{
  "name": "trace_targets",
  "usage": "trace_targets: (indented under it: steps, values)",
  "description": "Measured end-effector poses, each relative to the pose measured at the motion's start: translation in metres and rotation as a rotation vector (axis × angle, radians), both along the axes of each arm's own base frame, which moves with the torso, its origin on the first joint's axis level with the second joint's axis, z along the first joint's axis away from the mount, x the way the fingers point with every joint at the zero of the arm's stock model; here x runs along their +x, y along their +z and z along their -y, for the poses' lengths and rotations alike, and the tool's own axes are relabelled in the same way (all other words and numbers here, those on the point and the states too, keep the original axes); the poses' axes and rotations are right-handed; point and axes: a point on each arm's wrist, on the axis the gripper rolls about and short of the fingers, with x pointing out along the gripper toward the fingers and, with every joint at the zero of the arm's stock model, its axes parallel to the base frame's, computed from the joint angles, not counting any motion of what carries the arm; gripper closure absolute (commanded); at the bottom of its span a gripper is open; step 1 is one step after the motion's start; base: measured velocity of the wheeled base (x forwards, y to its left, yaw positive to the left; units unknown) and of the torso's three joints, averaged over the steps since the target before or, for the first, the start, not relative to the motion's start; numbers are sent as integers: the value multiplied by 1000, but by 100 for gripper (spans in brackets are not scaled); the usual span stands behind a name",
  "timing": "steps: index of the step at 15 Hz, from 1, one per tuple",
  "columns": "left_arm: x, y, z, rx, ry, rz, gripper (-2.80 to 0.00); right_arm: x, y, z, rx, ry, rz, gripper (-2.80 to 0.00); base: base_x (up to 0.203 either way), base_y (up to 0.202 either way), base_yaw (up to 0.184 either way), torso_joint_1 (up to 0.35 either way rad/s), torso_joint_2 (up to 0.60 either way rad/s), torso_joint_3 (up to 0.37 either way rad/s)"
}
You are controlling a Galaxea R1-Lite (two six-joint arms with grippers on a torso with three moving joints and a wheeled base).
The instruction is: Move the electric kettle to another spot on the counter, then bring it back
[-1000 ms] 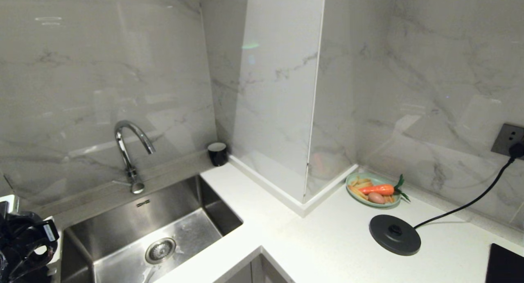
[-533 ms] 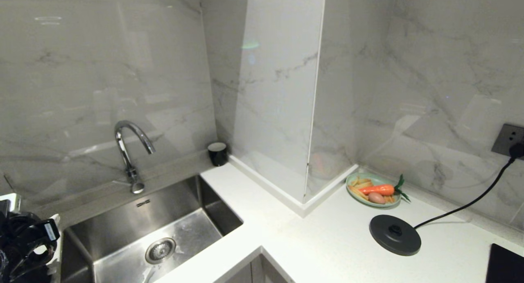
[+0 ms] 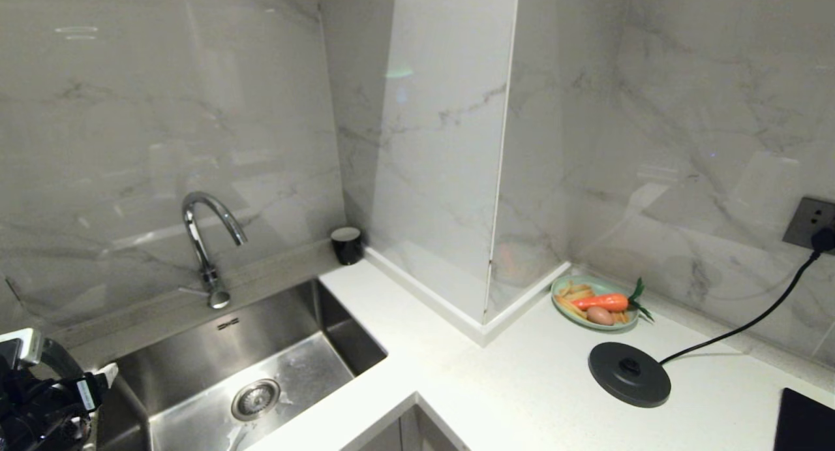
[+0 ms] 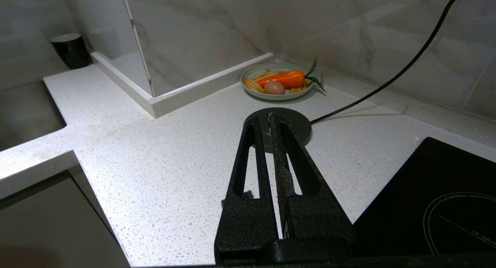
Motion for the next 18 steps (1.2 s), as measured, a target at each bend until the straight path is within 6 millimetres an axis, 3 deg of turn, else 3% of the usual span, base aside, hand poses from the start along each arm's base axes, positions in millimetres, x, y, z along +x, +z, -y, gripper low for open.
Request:
trace_targets:
  steps: [7, 10, 15, 17, 18]
  values:
    - [-33, 10, 24, -65, -27, -29, -280, 0, 0, 0, 0, -1, 0, 0, 0, 0, 0, 0, 0, 0]
    - [-39, 29, 29, -51, -35, 35, -280, 0, 0, 0, 0, 0, 0, 0, 0, 0, 0, 0, 0, 0]
    - [-58, 68, 50, -45, -192, 156, -280, 0, 0, 0, 0, 0, 0, 0, 0, 0, 0, 0, 0, 0]
    - [-64, 85, 63, -13, -257, 221, 0, 0, 0, 0, 0, 0, 0, 0, 0, 0, 0, 0, 0, 0]
    - [-67, 94, 70, 7, -288, 256, 0, 0, 0, 0, 0, 0, 0, 0, 0, 0, 0, 0, 0, 0]
